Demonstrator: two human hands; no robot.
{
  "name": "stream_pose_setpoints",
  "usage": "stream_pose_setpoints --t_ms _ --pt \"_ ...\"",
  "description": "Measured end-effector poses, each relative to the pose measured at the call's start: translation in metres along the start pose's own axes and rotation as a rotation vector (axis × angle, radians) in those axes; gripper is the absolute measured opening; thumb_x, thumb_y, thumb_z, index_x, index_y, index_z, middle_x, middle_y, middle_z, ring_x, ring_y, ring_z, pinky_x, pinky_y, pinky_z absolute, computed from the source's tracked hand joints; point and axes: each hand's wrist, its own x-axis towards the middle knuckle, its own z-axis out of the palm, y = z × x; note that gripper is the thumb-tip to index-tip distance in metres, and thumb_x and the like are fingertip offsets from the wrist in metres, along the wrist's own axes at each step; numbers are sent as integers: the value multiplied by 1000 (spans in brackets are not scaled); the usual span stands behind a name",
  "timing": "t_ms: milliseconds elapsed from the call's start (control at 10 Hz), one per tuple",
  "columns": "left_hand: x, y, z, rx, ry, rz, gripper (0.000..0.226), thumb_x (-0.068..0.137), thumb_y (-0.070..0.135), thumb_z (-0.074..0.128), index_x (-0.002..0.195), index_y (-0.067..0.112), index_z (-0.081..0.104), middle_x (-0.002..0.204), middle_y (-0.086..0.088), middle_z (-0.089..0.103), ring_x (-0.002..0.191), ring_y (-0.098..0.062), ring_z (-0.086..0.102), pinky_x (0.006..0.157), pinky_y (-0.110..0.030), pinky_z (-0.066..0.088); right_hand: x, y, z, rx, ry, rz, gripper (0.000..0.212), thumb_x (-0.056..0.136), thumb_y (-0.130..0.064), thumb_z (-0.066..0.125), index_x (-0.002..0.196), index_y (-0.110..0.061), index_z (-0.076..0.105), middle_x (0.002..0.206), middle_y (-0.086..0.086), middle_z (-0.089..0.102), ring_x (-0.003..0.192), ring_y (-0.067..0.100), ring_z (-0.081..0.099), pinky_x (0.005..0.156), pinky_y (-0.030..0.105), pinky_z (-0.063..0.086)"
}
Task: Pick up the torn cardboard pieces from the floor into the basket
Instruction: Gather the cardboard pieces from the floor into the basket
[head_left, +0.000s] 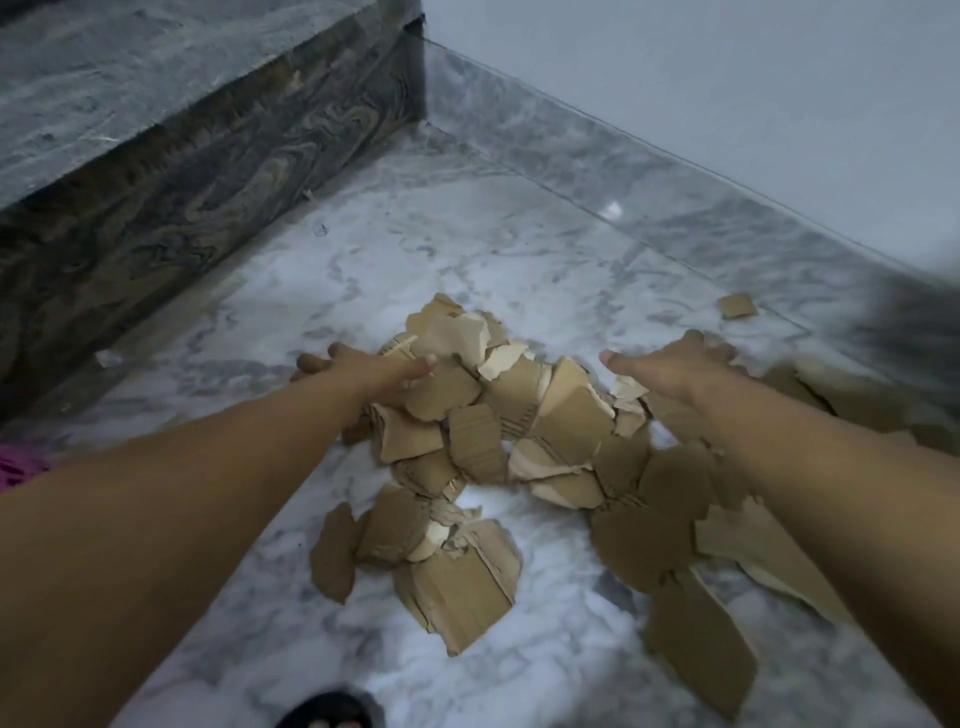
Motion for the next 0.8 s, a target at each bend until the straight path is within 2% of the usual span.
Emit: stream_pose_setpoints --t_ms 100,200,300,400,500,600,700,800 --pt "-12 8 13 -11 46 -27 131 54 74 74 148 6 13 152 -18 4 141 -39 14 109 -49 36 -9 31 6 212 -10 87 119 73 -75 61 155 -11 5 163 13 4 146 40 15 114 50 22" --pt "-21 12 28 41 84 -33 130 44 67 82 142 8 19 143 -18 15 133 -39 25 104 -48 41 -23 39 18 373 -77 35 112 76 -69 64 154 -5 14 160 11 21 130 30 43 105 36 34" --pt "-27 15 38 -1 103 -40 119 47 48 86 141 7 26 144 -20 22 133 -39 29 108 -48 36 -32 27 27 339 -86 -22 101 77 -63 66 151 -6 28 155 14 32 139 33 34 106 35 34" --pt "-31 17 50 -110 42 -11 107 53 33 89 138 5 30 143 -23 30 130 -41 39 106 -49 40 -35 12 39 271 -80 -63 93 69 -58 75 140 -8 42 139 11 49 128 31 45 88 29 39" --pt "-6 7 65 -234 22 17 119 3 40 87 107 17 35 116 -18 48 94 -38 66 75 -50 58 -36 7 50 227 -29 -111 103 56 -56 85 136 -5 43 136 11 45 127 30 42 82 27 38" --pt "-2 0 60 -314 -76 89 110 0 36 93 97 0 54 85 -19 69 67 -33 70 57 -44 59 -34 6 56 192 27 -146 116 43 -60 88 133 -3 41 135 15 36 128 33 36 96 33 41" --pt "-24 2 41 -438 -240 139 52 47 9 94 85 -10 64 57 -19 61 34 -22 52 47 -30 45 -29 5 53 168 -28 -167 96 43 -60 88 118 -9 54 127 14 44 118 30 42 86 33 42" --pt "-29 2 31 -519 -296 167 41 58 -1 88 86 -7 59 62 -19 60 31 -25 51 43 -29 44 -25 6 50 188 -79 -219 92 42 -57 89 117 -14 56 121 9 52 109 25 45 76 30 38"
